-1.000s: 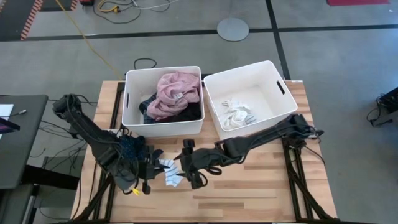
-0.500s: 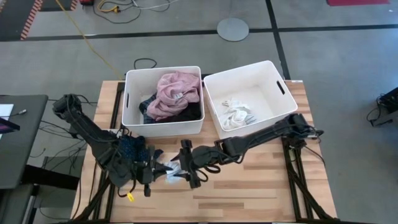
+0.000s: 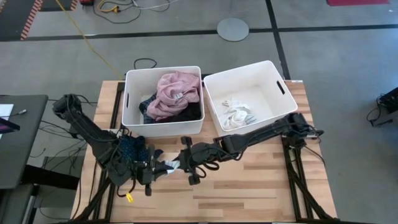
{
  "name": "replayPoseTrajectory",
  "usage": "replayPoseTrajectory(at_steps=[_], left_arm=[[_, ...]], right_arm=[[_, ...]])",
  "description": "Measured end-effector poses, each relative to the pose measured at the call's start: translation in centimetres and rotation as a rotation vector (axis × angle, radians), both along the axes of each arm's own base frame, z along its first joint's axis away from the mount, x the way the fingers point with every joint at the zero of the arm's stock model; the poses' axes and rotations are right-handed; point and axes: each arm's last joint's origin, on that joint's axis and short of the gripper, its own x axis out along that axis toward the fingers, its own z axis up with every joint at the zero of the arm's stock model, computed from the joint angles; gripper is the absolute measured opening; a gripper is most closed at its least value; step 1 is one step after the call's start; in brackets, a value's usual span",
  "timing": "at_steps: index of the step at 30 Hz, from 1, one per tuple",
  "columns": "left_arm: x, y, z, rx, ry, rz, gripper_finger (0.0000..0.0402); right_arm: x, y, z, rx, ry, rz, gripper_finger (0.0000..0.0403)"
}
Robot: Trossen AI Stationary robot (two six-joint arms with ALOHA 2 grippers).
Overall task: Sort clothes
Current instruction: Put the white patterned sock into the right laundry bin
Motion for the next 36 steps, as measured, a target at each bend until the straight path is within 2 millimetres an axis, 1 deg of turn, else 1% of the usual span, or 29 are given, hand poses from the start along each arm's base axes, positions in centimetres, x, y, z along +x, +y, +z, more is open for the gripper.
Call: replayPoseTrajectory(at_steps=[2,3,4,8,11,13,19,25,28,31,34,36], left_arm=[[0.0,0.1,0.0,0.013,-0.003,0.015,0.0],[0.0,0.1,0.0,0.019,-0.004,0.024,0.0],[0.0,0.1,0.0,0.022,-0.004,0.029,0.0],[0.0,0.2,0.0,0.034,-0.012,0.071,0.0013],[-0.2,0.4,0.1,0.057,-0.029,0.157,0.0038],[-0.6,0.4,0.1,0.072,-0.032,0.188,0.0058],[-2.5,0.8,0.7,0.037,-0.042,0.233,0.0117],[-5.0,1.4,1.3,-0.083,-0.051,0.232,0.0155],[-5.9,1.5,0.8,-0.14,0.001,0.18,0.0162],[-6.3,1.5,-0.1,-0.2,0.087,0.14,0.0163],[-6.6,1.6,-1.2,-0.248,0.187,0.149,0.0163],[-6.7,1.8,-2.2,-0.257,0.259,0.177,0.0163]], right_arm=[[0.1,-0.2,0.0,-0.014,-0.002,0.001,0.0044],[0.1,-0.3,0.0,-0.023,-0.003,0.004,0.0024],[0.1,-0.4,0.0,-0.03,-0.002,0.004,0.0016],[0.3,-1.1,0.0,-0.038,-0.004,-0.007,0.0013],[0.3,-1.8,0.3,-0.054,-0.012,-0.015,0.0006],[0.2,-2.3,0.8,-0.067,-0.02,-0.019,0.0004],[-0.1,-3.5,3.4,-0.116,-0.056,-0.022,0.0002],[-0.9,-5.4,6.2,-0.158,-0.124,-0.044,0.0001],[-1.2,-6.6,7.4,-0.175,-0.152,-0.066,0.0001],[-1.4,-8.1,8.1,-0.187,-0.168,-0.097,0.0001],[-1.4,-10.0,8.5,-0.197,-0.165,-0.134,0.0001],[-1.5,-11.4,8.5,-0.202,-0.132,-0.161,0.0001]])
